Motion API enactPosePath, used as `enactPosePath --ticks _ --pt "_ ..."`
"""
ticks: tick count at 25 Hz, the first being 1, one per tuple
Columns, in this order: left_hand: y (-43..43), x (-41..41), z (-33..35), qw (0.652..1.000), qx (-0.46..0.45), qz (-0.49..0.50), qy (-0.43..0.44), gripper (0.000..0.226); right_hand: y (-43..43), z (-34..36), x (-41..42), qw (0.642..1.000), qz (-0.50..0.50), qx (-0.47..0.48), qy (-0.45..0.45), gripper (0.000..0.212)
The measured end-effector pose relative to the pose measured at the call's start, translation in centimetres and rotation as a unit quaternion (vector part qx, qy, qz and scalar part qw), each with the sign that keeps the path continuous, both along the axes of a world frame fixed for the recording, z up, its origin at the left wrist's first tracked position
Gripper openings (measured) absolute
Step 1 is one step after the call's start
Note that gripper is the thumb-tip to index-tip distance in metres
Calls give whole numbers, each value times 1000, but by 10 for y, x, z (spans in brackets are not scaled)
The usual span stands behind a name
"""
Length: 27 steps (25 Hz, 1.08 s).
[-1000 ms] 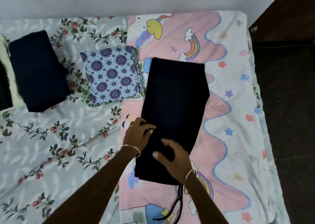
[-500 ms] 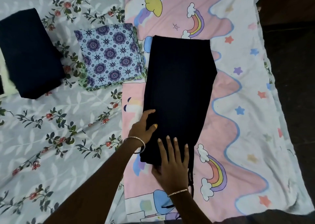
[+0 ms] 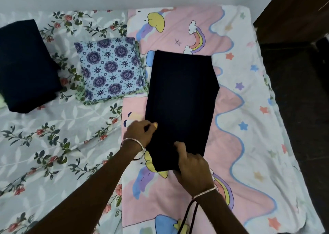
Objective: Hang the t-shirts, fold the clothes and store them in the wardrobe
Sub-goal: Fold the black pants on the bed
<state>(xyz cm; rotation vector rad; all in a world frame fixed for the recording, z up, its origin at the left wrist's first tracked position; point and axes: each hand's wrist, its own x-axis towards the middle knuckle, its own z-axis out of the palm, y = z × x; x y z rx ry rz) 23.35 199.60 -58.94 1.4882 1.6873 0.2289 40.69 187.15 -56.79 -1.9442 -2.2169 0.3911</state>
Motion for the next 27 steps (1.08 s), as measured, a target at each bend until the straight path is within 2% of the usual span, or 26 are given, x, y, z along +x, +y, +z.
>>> enactPosePath --ticks 1,2,3,5,7,8,10,11,13,14,16,18,19,22,24,27 --pt "9 1 3 994 111 6 7 43 14 15 9 999 34 -31 -6 66" --pt "22 4 8 984 168 33 -46 48 31 29 18 996 63 -66 -15 64" --pt "40 8 14 975 159 66 -140 52 51 41 27 990 83 -109 -17 61" --pt "82 17 11 949 1 74 -307 67 99 56 44 974 106 -202 9 55" --pt "112 22 4 917 -154 70 -361 84 150 73 60 969 121 -210 51 53" --pt "123 23 -6 901 -192 96 -377 86 176 80 67 969 122 -203 65 55" --pt "132 23 -18 871 -214 152 -415 69 226 89 79 972 124 -189 69 67" --pt "131 23 -22 856 -210 158 -446 61 253 91 83 972 119 -196 60 66" --pt "132 22 -28 847 -195 158 -468 54 311 85 88 970 88 -227 23 39" --pt "131 21 -32 867 -168 157 -442 56 337 77 88 970 81 -230 -2 29" --pt "127 23 -48 930 -62 131 -339 67 376 50 87 972 68 -223 -35 28" --pt "121 33 -58 970 50 120 -206 56 391 13 87 972 50 -221 -70 47" --pt "121 38 -59 977 85 122 -155 54 390 -6 87 972 41 -214 -87 54" --pt "129 50 -62 980 145 132 -35 53 376 -40 87 988 6 -127 -91 57" --pt "132 55 -66 978 151 143 7 42 362 -47 96 992 -4 -76 -99 60" --pt "132 56 -63 979 153 134 30 39 335 -55 114 992 -103 -34 -70 59"
